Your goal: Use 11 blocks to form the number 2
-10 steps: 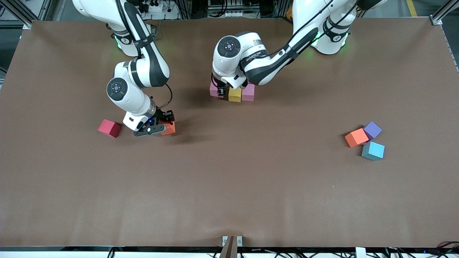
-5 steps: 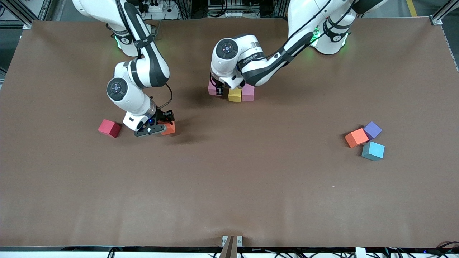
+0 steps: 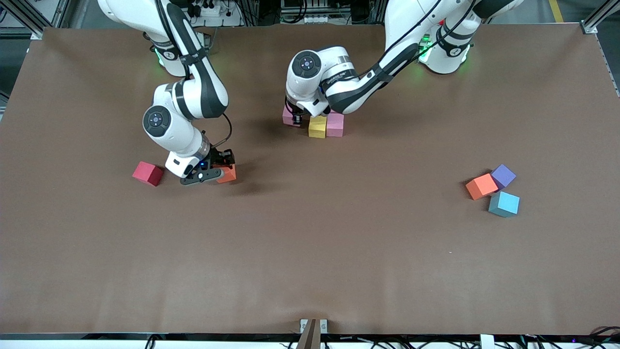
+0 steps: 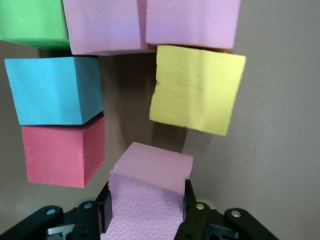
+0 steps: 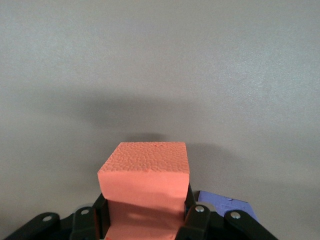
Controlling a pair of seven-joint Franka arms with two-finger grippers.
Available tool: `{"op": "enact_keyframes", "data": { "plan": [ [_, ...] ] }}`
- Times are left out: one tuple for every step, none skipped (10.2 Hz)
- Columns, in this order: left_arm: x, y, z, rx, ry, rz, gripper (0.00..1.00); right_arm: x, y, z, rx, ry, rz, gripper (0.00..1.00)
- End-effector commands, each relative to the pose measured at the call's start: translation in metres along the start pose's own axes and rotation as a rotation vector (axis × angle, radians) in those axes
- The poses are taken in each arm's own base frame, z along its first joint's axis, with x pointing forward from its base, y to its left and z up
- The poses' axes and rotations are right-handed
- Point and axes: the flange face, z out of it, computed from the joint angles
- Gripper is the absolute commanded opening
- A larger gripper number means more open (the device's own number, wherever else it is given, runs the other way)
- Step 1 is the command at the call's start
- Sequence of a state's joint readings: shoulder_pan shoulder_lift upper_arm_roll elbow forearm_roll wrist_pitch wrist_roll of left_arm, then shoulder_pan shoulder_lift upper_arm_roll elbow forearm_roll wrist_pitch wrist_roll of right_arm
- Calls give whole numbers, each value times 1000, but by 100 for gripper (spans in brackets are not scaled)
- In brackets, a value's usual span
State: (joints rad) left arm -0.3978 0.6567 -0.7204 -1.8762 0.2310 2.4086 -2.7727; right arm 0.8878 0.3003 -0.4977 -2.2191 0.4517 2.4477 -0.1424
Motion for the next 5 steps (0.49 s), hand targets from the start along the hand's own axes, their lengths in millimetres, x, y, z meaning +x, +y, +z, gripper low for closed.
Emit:
{"op": "enact_keyframes", "data": {
  "plan": [
    [2,-8,1,-28,-4,-152,23,-1,4,-4,13,-3,-4,17],
    [3,-6,2,-33,-11,-153,23,-1,4,-3,12,-4,-4,17],
    [7,-2,5,-42,-4,-155,23,-1,4,-3,12,-4,-4,17],
    [7,-1,5,-46,-6,-154,23,-1,4,-4,13,-3,-4,17],
    [7,1,5,-55,-9,-147,23,-1,3,-4,13,-1,-5,16]
  ]
}}
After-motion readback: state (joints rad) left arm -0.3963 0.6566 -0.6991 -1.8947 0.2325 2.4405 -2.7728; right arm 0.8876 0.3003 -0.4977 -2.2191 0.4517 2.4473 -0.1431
